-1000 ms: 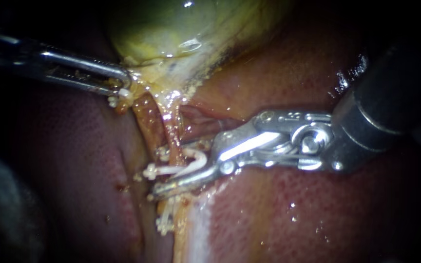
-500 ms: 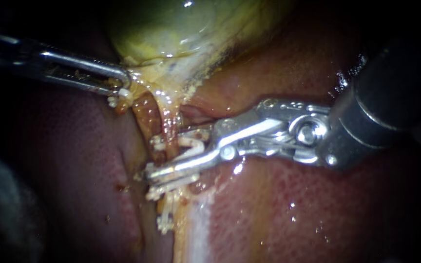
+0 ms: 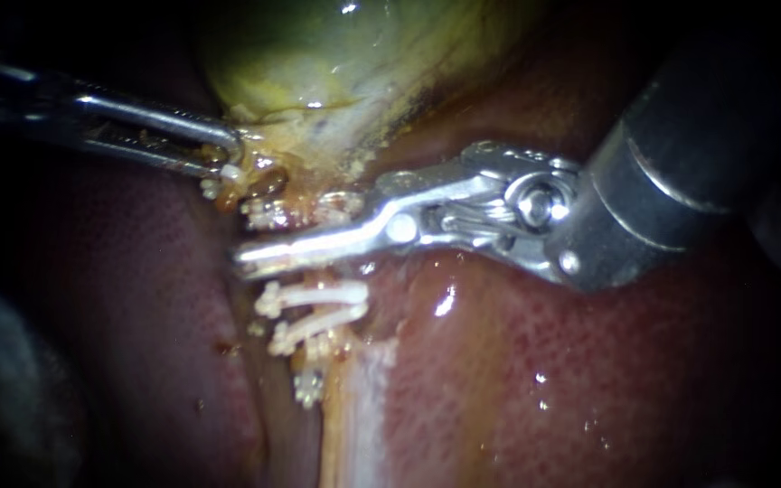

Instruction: Clipping third clip right tube

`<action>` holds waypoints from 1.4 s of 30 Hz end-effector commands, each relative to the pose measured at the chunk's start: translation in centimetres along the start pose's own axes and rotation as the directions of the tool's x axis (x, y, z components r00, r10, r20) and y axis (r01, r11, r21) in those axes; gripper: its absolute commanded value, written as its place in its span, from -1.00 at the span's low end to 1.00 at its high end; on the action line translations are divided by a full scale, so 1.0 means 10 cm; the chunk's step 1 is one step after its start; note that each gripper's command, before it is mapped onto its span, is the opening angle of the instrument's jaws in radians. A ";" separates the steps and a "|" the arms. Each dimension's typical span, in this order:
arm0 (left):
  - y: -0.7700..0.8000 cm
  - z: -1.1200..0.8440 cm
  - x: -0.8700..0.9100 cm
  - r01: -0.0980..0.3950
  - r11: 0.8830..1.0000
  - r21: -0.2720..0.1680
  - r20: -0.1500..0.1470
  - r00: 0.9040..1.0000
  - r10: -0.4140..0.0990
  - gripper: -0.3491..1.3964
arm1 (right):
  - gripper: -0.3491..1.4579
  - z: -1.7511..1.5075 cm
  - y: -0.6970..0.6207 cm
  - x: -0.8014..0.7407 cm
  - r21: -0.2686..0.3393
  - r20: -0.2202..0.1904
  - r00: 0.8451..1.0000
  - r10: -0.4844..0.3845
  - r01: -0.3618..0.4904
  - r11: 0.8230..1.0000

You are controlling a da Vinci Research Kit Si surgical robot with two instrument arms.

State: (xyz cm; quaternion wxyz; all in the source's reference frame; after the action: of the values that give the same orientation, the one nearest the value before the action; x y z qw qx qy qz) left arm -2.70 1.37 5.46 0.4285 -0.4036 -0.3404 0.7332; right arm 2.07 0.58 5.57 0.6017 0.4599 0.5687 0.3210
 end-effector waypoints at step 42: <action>-0.001 0.000 0.000 0.000 1.000 0.001 0.000 1.000 0.000 -1.00 | -0.68 -0.014 -0.026 0.037 0.028 -0.058 0.997 0.054 -0.053 0.998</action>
State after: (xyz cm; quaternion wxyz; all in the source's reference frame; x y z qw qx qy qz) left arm -2.70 1.37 5.46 0.4287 -0.4033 -0.3402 0.7334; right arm 1.93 0.84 5.21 0.5678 0.4759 0.5742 0.3485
